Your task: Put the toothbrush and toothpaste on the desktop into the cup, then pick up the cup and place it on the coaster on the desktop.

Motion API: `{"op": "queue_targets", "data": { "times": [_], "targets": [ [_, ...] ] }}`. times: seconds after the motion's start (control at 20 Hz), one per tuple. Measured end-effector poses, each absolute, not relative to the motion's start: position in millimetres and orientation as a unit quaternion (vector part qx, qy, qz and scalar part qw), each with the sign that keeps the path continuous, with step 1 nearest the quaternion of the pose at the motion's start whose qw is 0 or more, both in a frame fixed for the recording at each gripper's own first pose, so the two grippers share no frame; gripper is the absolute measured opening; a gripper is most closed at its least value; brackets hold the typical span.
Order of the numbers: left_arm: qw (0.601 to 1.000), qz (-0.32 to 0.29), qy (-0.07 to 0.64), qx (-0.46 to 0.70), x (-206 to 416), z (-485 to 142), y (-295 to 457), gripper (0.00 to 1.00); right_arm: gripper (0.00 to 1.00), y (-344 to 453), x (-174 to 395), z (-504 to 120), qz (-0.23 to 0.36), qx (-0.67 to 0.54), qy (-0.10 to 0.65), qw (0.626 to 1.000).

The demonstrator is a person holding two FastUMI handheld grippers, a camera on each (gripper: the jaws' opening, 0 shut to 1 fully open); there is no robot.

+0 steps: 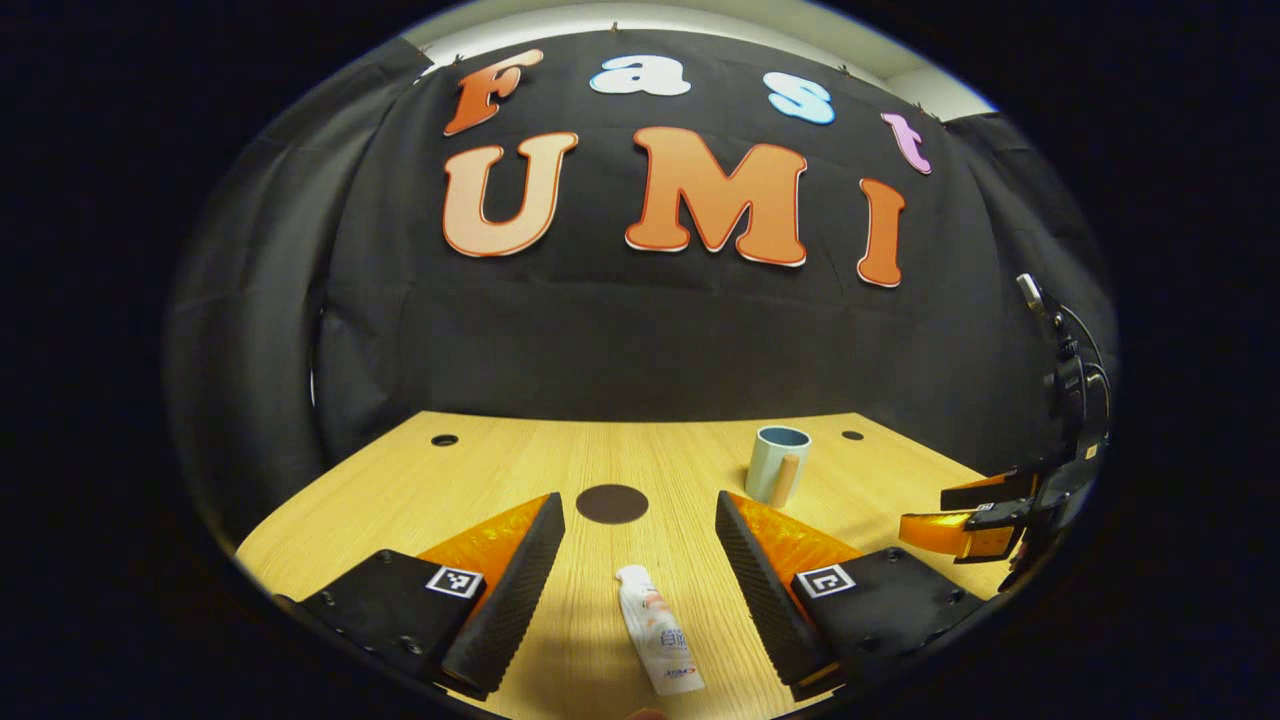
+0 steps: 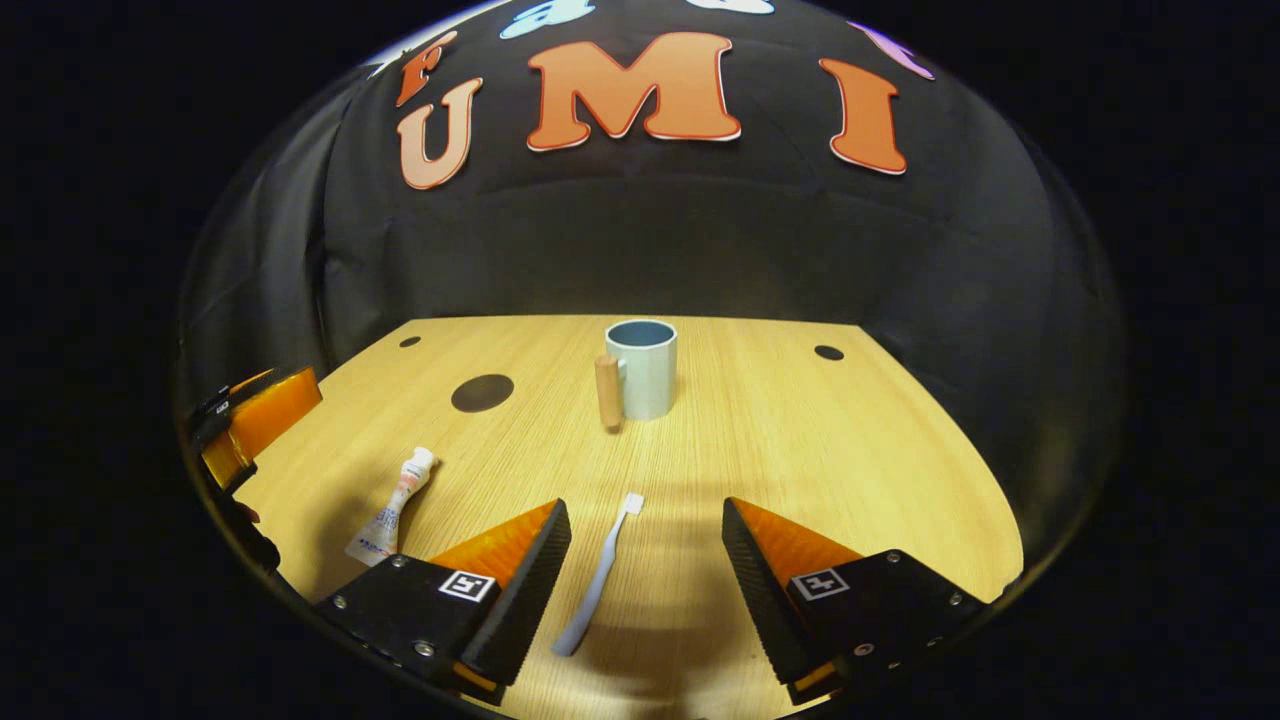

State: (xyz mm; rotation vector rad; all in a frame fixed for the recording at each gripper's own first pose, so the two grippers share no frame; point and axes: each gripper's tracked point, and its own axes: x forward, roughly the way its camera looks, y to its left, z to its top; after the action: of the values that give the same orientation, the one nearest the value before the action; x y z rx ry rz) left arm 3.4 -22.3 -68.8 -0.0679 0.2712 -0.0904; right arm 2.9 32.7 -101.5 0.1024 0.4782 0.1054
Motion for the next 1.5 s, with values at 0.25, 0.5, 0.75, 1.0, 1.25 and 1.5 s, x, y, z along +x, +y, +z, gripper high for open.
{"op": "queue_targets", "data": {
  "times": [0.25, 0.5, 0.75, 1.0, 1.25, 1.5],
  "targets": [
    [0.979, -0.042, 0.197, -0.035, 8, -103, -18, 0.98, 0.87, 40, 6, -128, 0.057, 0.033, 0.283, 0.957],
    [0.962, -0.034, 0.268, -0.035, 15, -137, -19, 0.98, 0.85, 53, 11, -153, 0.06, 0.031, 0.323, 0.944],
    [0.943, -0.029, 0.331, -0.028, 17, -169, -21, 0.99, 0.85, 57, 12, -165, 0.058, 0.027, 0.354, 0.933],
    [0.92, -0.028, 0.389, -0.027, 13, -196, -21, 0.99, 0.76, 67, 16, -183, 0.062, 0.026, 0.385, 0.921],
    [0.905, -0.032, 0.423, -0.032, 9, -211, -23, 0.98, 0.66, 75, 22, -180, 0.068, 0.025, 0.384, 0.921],
    [0.899, -0.019, 0.436, -0.028, 9, -215, -18, 0.73, 0.22, 80, 28, -180, 0.07, 0.026, 0.388, 0.919]
  ]
}}
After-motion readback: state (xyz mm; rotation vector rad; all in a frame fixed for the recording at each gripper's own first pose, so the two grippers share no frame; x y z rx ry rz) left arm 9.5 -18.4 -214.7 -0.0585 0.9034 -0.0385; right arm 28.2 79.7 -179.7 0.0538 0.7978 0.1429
